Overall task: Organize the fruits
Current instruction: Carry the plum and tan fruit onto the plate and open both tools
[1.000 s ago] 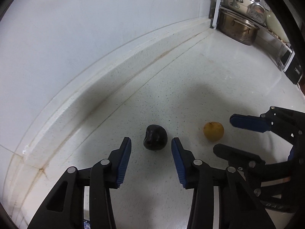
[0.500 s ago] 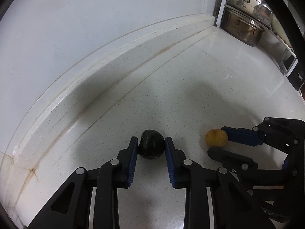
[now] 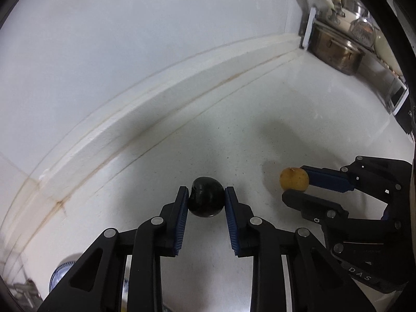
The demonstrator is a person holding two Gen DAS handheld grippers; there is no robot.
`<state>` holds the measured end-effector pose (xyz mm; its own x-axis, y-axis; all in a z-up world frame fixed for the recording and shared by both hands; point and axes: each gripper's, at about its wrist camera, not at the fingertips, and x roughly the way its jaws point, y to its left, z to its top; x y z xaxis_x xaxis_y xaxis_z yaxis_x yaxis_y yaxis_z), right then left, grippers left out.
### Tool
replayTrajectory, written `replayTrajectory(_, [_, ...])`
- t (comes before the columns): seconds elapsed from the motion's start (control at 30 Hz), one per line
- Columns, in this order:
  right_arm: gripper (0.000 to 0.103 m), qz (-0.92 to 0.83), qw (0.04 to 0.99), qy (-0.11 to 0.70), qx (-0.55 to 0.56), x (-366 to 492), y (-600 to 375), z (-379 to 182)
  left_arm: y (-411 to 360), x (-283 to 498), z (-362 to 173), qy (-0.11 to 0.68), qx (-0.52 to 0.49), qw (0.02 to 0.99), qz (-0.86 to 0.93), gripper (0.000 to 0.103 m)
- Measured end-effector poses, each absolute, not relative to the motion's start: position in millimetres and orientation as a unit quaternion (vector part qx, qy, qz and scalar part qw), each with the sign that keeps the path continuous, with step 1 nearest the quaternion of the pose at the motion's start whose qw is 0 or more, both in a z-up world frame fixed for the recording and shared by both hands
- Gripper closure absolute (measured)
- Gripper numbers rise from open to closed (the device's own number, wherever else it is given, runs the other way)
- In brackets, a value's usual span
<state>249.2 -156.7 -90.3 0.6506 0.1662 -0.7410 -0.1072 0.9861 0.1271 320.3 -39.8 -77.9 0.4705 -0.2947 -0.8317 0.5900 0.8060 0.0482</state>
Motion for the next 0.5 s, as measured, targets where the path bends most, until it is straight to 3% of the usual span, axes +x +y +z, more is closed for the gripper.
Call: replayTrajectory(0.5, [0.076,0.114,0.928,0.355,0.019,197,-154,-35,-15,270,-31,0.393,0.104,0.885,-0.228,0.075])
